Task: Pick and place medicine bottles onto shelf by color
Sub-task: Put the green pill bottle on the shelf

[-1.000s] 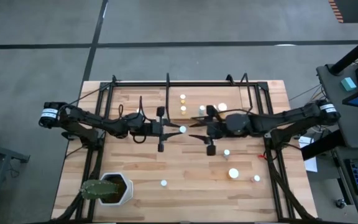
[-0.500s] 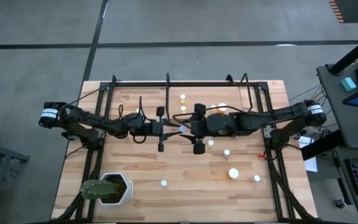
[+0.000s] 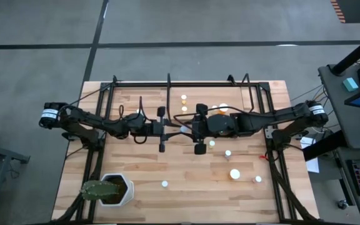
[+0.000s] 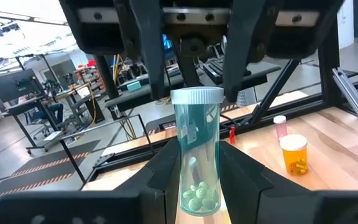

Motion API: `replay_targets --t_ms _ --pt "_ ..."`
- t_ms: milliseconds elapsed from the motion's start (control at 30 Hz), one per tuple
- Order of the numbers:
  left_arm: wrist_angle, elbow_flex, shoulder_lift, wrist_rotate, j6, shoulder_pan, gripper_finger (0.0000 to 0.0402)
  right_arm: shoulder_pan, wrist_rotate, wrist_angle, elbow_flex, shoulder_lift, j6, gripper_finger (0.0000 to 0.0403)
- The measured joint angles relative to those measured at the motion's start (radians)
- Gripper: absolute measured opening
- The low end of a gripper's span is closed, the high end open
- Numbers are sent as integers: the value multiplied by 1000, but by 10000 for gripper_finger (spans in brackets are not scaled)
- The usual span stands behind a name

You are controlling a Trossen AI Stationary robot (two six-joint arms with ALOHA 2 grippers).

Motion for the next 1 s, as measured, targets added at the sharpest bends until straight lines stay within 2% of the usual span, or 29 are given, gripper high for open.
replay_targets --t_ms 333,533,733,1000 --pt "15 0 0 0 -20 0 77 0 0 1 0 2 -7 131" --pt "13 0 -1 0 -21 0 77 0 0 0 0 2 -11 103" --pt "12 0 -2 1 -23 -1 80 0 0 0 0 2 -3 107" --pt "-30 0 -9 8 -20 0 144 -3 -2 -27 0 0 33 108"
